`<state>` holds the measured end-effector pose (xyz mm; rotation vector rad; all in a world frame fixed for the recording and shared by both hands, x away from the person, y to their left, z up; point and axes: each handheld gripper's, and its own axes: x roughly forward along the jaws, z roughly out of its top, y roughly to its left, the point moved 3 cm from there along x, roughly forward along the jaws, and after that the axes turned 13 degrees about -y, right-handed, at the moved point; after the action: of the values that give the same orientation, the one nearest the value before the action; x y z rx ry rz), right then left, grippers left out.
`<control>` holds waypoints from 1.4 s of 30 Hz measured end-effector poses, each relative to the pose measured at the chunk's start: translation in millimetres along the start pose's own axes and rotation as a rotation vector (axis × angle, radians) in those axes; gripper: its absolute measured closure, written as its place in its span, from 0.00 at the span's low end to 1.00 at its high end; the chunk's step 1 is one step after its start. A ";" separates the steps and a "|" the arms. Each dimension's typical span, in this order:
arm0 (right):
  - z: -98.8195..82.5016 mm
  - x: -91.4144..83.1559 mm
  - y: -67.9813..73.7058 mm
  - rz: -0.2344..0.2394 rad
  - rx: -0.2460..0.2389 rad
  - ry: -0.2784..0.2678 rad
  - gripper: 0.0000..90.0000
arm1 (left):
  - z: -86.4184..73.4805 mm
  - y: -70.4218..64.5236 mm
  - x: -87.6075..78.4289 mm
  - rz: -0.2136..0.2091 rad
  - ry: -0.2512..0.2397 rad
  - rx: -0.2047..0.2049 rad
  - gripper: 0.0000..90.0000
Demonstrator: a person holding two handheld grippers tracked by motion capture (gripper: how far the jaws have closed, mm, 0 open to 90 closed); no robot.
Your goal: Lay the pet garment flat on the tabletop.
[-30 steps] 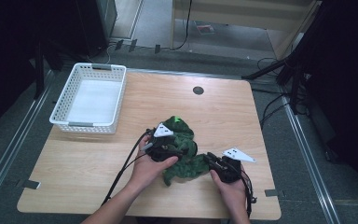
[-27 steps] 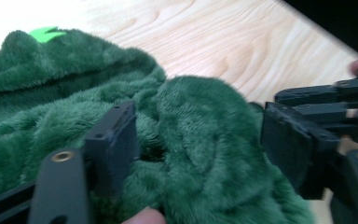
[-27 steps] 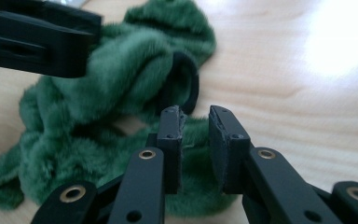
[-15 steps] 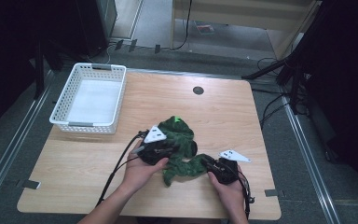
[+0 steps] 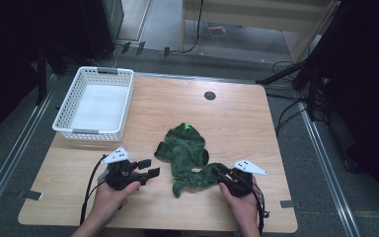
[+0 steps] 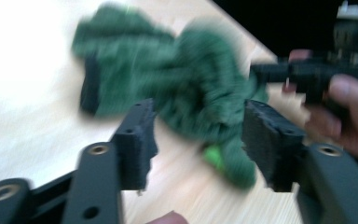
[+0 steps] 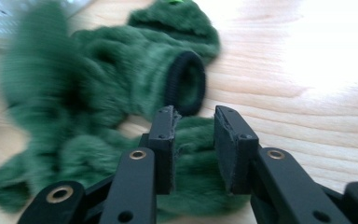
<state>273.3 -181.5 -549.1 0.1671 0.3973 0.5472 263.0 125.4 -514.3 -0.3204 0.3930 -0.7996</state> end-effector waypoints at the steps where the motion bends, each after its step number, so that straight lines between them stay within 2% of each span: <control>1: -0.5 -0.9 2.8 0.009 -0.007 -0.001 0.76 | 0.0 0.0 0.0 0.000 0.000 0.000 0.41; 4: -4.2 -1.1 11.9 0.034 -0.019 0.019 0.76 | 12.5 -15.7 30.4 0.033 0.034 0.042 0.27; 6: -5.3 0.3 15.8 0.038 -0.044 0.024 0.75 | 15.8 -21.4 59.2 0.060 0.097 0.025 0.21; 7: -5.3 0.3 15.8 0.038 -0.044 0.024 0.75 | 15.8 -22.5 68.3 0.070 0.121 0.027 0.21; 8: -4.5 0.4 15.8 0.032 -0.050 0.021 0.75 | 13.5 -24.0 89.3 0.118 0.158 0.042 0.19; 9: -3.8 -0.1 14.7 0.025 -0.044 0.014 0.75 | 13.5 -24.0 89.3 0.118 0.158 0.042 0.19; 10: -3.2 -1.2 12.7 0.019 -0.038 0.012 0.75 | 10.8 -23.1 98.1 0.160 0.178 0.048 0.19; 11: -2.6 -2.3 10.1 0.010 -0.033 0.008 0.75 | 8.0 -22.1 104.3 0.182 0.193 0.041 0.20; 12: -2.6 -2.3 10.1 0.010 -0.033 0.008 0.75 | 5.3 -21.5 107.5 0.182 0.208 0.039 0.20; 13: -2.1 -3.2 7.1 0.003 -0.027 0.002 0.74 | 2.7 -21.6 109.1 0.190 0.216 0.059 0.29; 14: -1.5 -5.2 1.0 -0.007 -0.017 -0.004 0.74 | 1.2 -22.7 107.8 0.170 0.208 0.078 0.62; 15: -1.2 -6.2 -1.3 -0.012 -0.010 -0.007 0.74 | 3.4 -25.1 97.1 0.113 0.162 0.101 0.73; 16: -0.7 -7.1 -3.3 -0.016 -0.006 -0.009 0.74 | 3.4 -25.1 97.1 0.113 0.162 0.101 0.81; 17: -0.3 -7.8 -4.2 -0.016 0.000 -0.013 0.74 | 5.9 -25.7 89.5 0.090 0.141 0.107 0.85; 18: -0.3 -7.8 -4.2 -0.016 0.000 -0.013 0.74 | 8.8 -25.6 80.5 0.059 0.120 0.104 0.85; 19: 0.3 -8.5 -5.7 -0.019 -0.004 -0.016 0.74 | 11.9 -23.0 60.5 0.002 0.091 0.105 0.88; 20: 0.4 -8.4 -5.6 -0.019 -0.004 -0.016 0.74 | 11.9 -23.0 60.5 0.002 0.091 0.105 0.89; 23: 0.1 -7.6 -3.8 -0.017 -0.004 -0.015 0.74 | 4.9 -16.1 28.5 -0.044 0.093 0.129 0.89; 25: 0.0 -6.8 -1.3 -0.013 -0.009 -0.016 0.74 | -7.2 -8.3 9.0 -0.064 0.130 0.127 0.85; 26: -0.2 -6.5 2.4 -0.009 -0.007 -0.014 0.73 | -21.7 3.4 -8.5 -0.046 0.154 0.103 0.80; 27: -0.2 -6.5 2.4 -0.009 -0.007 -0.014 0.73 | -21.7 3.4 -8.5 -0.046 0.154 0.103 0.78; 28: -0.6 -5.7 8.6 0.006 -0.014 -0.010 0.73 | -30.2 12.7 -18.3 -0.031 0.159 0.062 0.77; 29: -0.6 -5.7 8.6 0.006 -0.014 -0.010 0.73 | -34.9 18.1 -23.5 -0.021 0.162 0.036 0.77; 30: -1.3 -4.3 14.6 0.020 -0.028 -0.004 0.72 | -43.2 30.8 -33.5 0.046 0.170 0.001 0.75; 31: -2.0 -3.6 18.3 0.029 -0.031 0.002 0.72 | -43.2 30.8 -33.5 0.046 0.170 0.001 0.74; 33: -4.5 -2.0 25.1 0.051 -0.042 0.016 0.71 | -41.7 39.2 -39.7 0.116 0.157 -0.029 0.71; 34: -4.5 -2.0 25.1 0.051 -0.042 0.016 0.71 | -38.7 40.3 -41.0 0.118 0.142 -0.034 0.71; 35: -6.2 -1.8 29.1 0.066 -0.047 0.021 0.69 | -28.7 37.2 -41.4 0.112 0.101 -0.048 0.66; 37: -6.7 -2.1 30.3 0.069 -0.043 0.023 0.68 | -24.0 33.5 -40.0 0.113 0.083 -0.044 0.62; 39: -7.5 -4.0 31.0 0.070 -0.038 0.032 0.64 | -15.7 25.3 -37.3 0.114 0.041 -0.034 0.47; 40: -7.5 -4.0 31.0 0.070 -0.038 0.032 0.64 | -12.3 21.2 -35.8 0.108 0.024 -0.049 0.47; 41: -7.8 -5.6 30.3 0.067 -0.030 0.034 0.62 | -9.6 17.3 -34.1 0.097 0.011 -0.070 0.37; 42: -8.2 -6.3 29.9 0.067 -0.027 0.040 0.60 | -7.7 13.6 -32.4 0.091 0.003 -0.083 0.34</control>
<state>250.9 -159.3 -546.9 0.1441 0.4239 0.6226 247.6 157.5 -519.7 -0.3763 0.4416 -0.6957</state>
